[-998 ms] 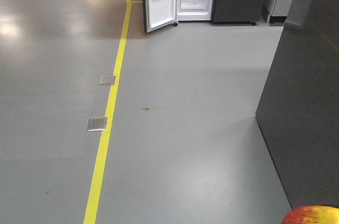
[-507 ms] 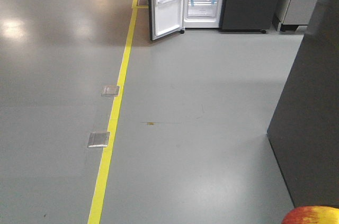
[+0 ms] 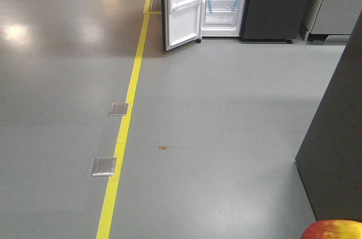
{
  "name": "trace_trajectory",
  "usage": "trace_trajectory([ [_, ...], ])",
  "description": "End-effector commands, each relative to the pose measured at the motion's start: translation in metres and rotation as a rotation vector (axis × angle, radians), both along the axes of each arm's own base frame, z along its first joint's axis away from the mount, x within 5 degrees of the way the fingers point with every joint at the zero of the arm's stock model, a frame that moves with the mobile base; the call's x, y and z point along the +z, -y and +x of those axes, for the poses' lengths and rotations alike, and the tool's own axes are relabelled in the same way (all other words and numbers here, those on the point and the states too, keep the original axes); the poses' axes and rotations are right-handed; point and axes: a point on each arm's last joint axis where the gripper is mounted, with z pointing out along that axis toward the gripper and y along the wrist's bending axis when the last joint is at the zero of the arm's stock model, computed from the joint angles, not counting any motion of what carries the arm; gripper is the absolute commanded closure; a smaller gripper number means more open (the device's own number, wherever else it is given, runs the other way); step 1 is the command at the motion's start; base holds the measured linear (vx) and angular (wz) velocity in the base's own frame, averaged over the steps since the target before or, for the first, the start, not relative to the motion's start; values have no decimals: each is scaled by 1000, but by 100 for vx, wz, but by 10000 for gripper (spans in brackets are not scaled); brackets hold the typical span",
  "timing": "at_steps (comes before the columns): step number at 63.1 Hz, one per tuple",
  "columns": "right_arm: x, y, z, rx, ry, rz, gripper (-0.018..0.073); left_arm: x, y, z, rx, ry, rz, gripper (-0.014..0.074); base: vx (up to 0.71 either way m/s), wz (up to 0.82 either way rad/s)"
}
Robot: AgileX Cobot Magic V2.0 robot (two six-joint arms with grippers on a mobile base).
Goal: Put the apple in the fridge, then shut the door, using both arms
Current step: 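Drive the base toward the open refrigerator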
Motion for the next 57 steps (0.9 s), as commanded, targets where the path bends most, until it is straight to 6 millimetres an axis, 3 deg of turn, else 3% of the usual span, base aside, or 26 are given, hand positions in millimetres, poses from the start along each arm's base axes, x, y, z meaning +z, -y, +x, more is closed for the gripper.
trace_trajectory([
  [1, 13, -1, 2, -12, 58, 62, 144, 1, 0, -1, -1, 70, -16, 603, 26, 1],
  [57, 13, -1, 2, -12, 58, 62, 144, 1, 0, -1, -1, 70, -16, 603, 26, -2],
])
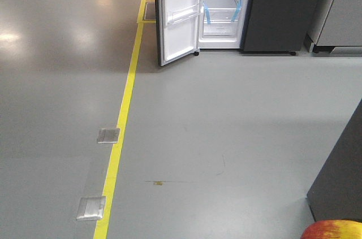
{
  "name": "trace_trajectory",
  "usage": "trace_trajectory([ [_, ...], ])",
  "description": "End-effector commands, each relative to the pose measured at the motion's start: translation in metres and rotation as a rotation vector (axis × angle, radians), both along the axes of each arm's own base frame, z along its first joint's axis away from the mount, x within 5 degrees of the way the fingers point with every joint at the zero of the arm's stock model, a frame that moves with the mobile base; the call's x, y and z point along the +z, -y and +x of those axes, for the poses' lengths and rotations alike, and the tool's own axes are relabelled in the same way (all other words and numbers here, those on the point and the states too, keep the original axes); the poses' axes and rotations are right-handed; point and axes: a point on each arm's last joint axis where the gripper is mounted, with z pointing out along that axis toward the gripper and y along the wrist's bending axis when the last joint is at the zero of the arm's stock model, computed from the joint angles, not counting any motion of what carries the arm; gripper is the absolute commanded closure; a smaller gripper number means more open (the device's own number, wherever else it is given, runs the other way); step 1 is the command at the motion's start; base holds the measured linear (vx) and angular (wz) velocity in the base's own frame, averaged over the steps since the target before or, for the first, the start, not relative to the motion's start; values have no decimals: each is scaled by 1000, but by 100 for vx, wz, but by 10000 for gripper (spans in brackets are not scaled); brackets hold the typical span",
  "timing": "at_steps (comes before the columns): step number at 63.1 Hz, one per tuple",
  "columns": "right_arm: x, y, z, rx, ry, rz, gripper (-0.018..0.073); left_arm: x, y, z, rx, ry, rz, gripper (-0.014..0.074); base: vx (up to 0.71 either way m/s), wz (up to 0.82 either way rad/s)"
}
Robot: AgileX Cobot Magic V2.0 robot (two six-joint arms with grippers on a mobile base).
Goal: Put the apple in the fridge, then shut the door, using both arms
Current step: 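Drive the base toward the open refrigerator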
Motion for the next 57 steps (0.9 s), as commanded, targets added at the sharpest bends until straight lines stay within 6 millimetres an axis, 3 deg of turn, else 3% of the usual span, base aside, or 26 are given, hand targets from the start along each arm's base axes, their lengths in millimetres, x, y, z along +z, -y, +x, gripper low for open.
trace_trajectory([
  [1, 13, -1, 2, -12, 58, 62, 144, 1, 0, -1, -1, 70, -16, 603, 26, -3],
  [57, 13, -1, 2, -12, 58, 62, 144, 1, 0, -1, -1, 70, -16, 603, 27, -1],
])
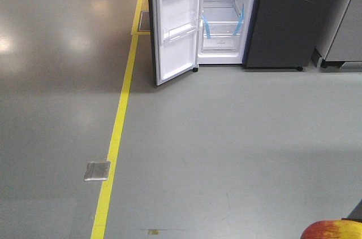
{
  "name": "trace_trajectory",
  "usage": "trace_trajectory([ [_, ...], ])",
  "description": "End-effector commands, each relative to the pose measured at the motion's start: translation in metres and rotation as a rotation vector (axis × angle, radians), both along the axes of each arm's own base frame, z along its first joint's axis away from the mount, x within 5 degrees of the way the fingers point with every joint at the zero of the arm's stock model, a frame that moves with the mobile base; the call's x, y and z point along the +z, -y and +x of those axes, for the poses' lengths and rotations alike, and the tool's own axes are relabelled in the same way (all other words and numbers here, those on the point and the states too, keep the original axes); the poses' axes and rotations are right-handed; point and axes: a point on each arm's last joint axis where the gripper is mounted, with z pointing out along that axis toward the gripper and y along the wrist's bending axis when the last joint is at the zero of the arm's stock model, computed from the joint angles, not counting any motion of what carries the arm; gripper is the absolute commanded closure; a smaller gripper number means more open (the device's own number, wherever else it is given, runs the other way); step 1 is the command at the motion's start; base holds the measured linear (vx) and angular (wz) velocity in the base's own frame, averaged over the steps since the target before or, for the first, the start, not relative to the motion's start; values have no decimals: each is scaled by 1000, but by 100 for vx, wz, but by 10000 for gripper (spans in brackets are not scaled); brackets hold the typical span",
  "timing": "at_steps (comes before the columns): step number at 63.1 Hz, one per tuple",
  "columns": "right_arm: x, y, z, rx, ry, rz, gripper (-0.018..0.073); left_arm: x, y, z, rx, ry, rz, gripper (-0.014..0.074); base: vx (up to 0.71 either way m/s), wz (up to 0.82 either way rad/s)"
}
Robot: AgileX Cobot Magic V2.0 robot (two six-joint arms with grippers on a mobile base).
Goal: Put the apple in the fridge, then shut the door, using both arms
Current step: 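Drive the base toward the open refrigerator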
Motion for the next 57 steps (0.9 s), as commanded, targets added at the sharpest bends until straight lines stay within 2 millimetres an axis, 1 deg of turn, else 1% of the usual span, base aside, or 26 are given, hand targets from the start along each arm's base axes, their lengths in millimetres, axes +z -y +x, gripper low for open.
trace_trajectory([
  [1, 13, -1, 2, -12, 58, 62, 144, 1, 0, -1, -1, 70, -16, 603, 28, -2],
  [57, 13, -1, 2, -12, 58, 62, 144, 1, 0, -1, -1, 70, -16, 603, 27, -2],
])
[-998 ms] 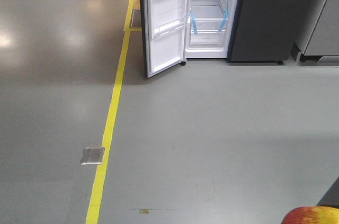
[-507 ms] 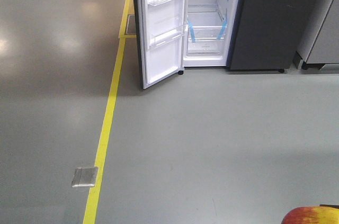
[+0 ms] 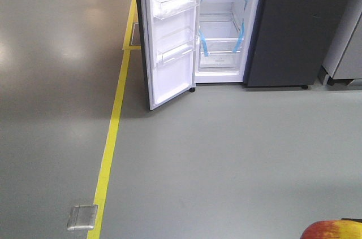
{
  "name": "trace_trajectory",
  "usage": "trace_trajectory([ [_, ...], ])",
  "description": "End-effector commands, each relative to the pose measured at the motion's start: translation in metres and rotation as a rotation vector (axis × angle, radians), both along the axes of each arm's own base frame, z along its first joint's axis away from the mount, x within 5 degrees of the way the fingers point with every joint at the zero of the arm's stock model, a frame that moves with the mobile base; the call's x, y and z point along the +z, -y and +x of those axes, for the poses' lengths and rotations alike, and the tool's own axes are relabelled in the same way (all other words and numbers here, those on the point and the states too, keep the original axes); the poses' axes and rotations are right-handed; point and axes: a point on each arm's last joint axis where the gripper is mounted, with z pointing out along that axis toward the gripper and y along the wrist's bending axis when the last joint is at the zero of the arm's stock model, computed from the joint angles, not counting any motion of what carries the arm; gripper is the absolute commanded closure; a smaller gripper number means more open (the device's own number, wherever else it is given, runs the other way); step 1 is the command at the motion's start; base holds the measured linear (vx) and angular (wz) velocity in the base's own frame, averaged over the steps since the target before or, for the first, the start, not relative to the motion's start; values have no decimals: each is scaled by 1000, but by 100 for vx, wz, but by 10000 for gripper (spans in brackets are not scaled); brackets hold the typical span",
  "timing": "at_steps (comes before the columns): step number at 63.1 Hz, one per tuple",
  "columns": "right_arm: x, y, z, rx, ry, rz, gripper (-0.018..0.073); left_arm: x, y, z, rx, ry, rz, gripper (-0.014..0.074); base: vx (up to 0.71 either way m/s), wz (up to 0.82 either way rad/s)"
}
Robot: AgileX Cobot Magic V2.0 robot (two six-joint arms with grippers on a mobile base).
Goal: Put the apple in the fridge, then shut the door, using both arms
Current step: 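Drive the base toward the open refrigerator, then approach the open refrigerator door bins, keeping the apple held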
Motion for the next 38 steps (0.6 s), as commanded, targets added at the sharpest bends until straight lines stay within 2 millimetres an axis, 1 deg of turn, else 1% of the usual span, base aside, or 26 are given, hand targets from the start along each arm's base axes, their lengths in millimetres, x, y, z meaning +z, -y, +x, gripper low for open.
trace_trajectory([
  [1, 13, -1, 2, -12, 58, 62, 144, 1, 0, -1, -1, 70, -16, 603, 26, 1],
  [38, 13, -1, 2, -12, 58, 62, 144, 1, 0, -1, -1, 70, -16, 603, 25, 2],
])
